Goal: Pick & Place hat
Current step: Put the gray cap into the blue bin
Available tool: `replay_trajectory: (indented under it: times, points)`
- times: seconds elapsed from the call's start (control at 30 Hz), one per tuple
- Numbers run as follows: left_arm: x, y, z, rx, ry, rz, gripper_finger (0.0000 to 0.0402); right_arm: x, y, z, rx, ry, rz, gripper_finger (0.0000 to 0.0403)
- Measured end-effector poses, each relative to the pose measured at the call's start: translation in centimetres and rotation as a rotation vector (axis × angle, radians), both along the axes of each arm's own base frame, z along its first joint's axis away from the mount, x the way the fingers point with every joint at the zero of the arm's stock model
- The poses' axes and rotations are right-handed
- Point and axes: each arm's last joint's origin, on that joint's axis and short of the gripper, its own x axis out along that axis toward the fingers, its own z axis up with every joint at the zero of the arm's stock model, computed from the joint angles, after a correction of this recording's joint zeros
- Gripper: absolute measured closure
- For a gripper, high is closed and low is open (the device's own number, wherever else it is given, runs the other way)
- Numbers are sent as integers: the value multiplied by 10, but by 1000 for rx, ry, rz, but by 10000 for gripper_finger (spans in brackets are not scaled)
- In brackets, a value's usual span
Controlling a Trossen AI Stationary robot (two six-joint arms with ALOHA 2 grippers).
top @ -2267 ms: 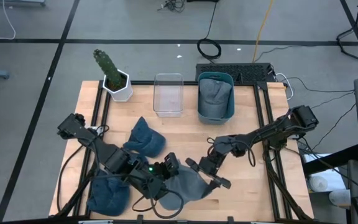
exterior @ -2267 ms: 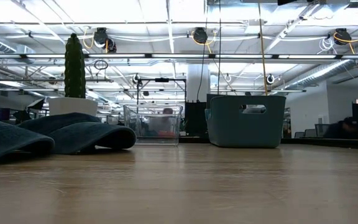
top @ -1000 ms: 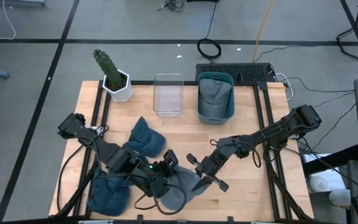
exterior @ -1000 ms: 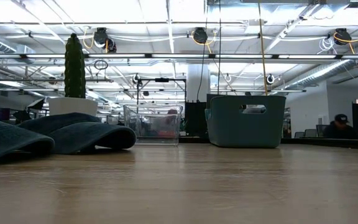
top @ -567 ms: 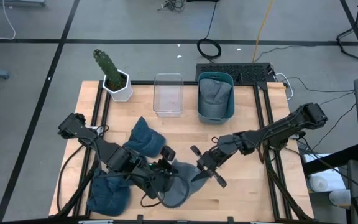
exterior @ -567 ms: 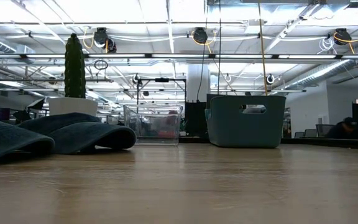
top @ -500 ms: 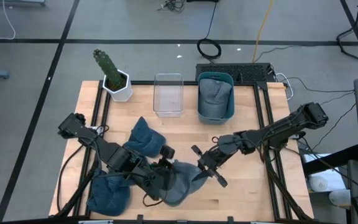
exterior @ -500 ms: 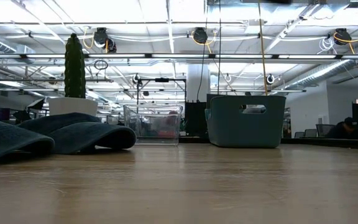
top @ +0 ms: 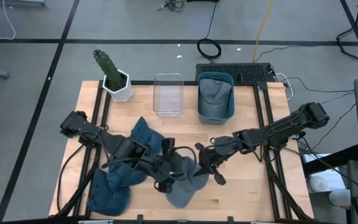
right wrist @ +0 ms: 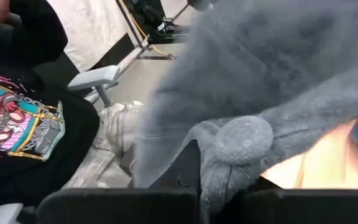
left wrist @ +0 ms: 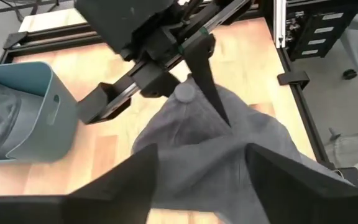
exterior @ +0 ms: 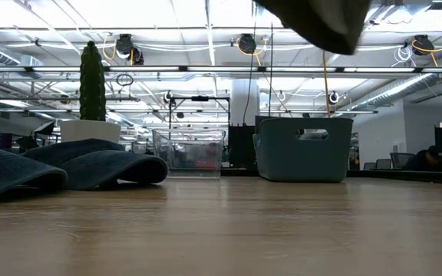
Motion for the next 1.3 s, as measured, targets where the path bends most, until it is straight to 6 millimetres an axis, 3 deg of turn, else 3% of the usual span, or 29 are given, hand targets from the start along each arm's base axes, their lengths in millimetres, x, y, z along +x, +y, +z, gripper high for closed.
replay_trajectory:
  times: [0.37, 0.63, 0.8, 0.93, 1.17, 1.3]
  points:
    - [6, -3, 9, -152, -105, 73, 51, -35, -14, 21, -41, 105, -123, 403]
    - [-3, -2, 25, -192, -140, 1, 28, -67, -46, 25, -77, 318, -356, 403]
    - [-21, 5, 41, -274, -111, -86, 31, -77, -66, 37, -66, 367, -441, 403]
    - [-42, 13, 63, -248, -161, -162, 36, -82, -81, 73, -151, 328, -538, 403]
    - [-76, 32, 94, -216, -250, -195, 27, -87, -106, 157, -330, 153, -711, 403]
    - [-89, 40, 105, -201, -285, -205, 27, -88, -131, 184, -503, 113, -903, 403]
